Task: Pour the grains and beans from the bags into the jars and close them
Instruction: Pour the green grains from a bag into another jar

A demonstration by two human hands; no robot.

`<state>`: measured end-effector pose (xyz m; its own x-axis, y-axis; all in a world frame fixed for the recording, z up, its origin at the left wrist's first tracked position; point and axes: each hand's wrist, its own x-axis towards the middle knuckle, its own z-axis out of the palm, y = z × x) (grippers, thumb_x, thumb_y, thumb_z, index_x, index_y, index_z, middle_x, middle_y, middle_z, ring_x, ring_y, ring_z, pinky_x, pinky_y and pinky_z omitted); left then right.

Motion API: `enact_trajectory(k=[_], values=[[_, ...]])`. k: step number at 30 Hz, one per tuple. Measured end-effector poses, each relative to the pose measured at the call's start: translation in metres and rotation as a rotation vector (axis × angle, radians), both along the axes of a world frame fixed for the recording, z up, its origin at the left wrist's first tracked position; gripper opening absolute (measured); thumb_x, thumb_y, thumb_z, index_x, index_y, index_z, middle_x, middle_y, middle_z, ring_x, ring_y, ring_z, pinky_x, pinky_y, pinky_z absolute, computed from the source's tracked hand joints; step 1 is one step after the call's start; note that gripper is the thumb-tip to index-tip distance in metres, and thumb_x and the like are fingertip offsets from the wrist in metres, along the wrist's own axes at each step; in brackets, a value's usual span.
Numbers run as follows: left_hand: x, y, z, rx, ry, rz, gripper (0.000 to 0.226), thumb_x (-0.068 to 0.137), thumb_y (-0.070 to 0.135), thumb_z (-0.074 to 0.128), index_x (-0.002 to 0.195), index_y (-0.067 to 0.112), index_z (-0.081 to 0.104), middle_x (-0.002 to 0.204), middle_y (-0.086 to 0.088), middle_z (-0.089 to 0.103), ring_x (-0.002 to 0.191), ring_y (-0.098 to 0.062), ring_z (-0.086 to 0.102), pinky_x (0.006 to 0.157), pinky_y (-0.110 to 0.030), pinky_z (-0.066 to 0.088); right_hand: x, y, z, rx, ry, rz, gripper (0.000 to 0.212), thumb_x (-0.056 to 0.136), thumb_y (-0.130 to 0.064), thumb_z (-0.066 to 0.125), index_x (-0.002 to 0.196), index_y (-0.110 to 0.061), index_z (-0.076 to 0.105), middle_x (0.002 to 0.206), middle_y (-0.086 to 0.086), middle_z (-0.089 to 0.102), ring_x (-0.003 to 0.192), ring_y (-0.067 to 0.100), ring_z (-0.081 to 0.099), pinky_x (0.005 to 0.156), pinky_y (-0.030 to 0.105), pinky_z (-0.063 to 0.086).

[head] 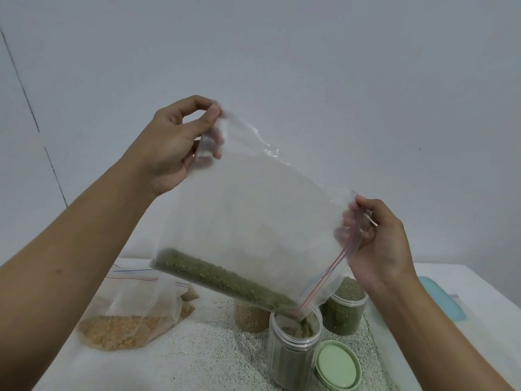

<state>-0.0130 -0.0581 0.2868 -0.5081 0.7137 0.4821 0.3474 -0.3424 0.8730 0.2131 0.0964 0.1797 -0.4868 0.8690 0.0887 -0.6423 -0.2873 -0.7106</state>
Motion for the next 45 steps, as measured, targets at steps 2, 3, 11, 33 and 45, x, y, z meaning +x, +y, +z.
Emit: enact_trajectory(k=[2,3,11,33,45], values=[[0.000,0.000,0.000,-0.004,0.005,0.003,0.014,0.101,0.031,0.061,0.091,0.023,0.067,0.072,-0.001,0.061,0.061,-0.022,0.054,0.065,-0.033,0.040,-0.001,0.001,-0.001,0.001,-0.004,-0.004,0.006,0.091,-0.013,0.063,0.096,-0.013,0.068,0.071,-0.004,0.059,0.056,0.008,0.052,0.048,0.019,0.038],[-0.001,0.000,0.000,-0.005,0.006,0.002,0.014,0.101,0.032,0.061,0.092,0.023,0.067,0.072,-0.001,0.061,0.061,-0.022,0.054,0.065,-0.034,0.040,-0.001,0.001,-0.001,0.001,-0.006,-0.007,0.007,0.091,-0.013,0.063,0.096,-0.013,0.067,0.072,-0.004,0.059,0.056,0.008,0.052,0.048,0.019,0.038],[-0.003,0.001,0.000,-0.002,0.004,0.000,0.014,0.101,0.031,0.061,0.092,0.022,0.067,0.071,-0.001,0.061,0.061,-0.022,0.054,0.067,-0.036,0.039,-0.003,0.002,0.000,-0.007,0.004,0.008,0.004,0.091,-0.012,0.063,0.091,-0.014,0.067,0.071,-0.004,0.059,0.056,0.007,0.052,0.046,0.019,0.038],[0.005,0.006,0.010,-0.003,0.056,-0.027,0.014,0.101,0.032,0.061,0.091,0.022,0.066,0.072,-0.003,0.061,0.059,-0.021,0.053,0.061,-0.030,0.040,0.003,0.003,-0.001,0.002,-0.006,-0.009,0.002,0.090,-0.014,0.065,0.088,-0.014,0.064,0.069,-0.006,0.058,0.055,0.007,0.051,0.046,0.019,0.037],[0.004,0.004,0.012,-0.005,0.055,-0.019,0.014,0.101,0.033,0.061,0.094,0.022,0.066,0.073,-0.003,0.061,0.060,-0.021,0.054,0.062,-0.031,0.041,0.003,0.003,0.002,0.001,-0.014,-0.022,0.006,0.091,-0.013,0.062,0.088,-0.014,0.067,0.068,-0.005,0.059,0.054,0.008,0.051,0.046,0.019,0.037]])
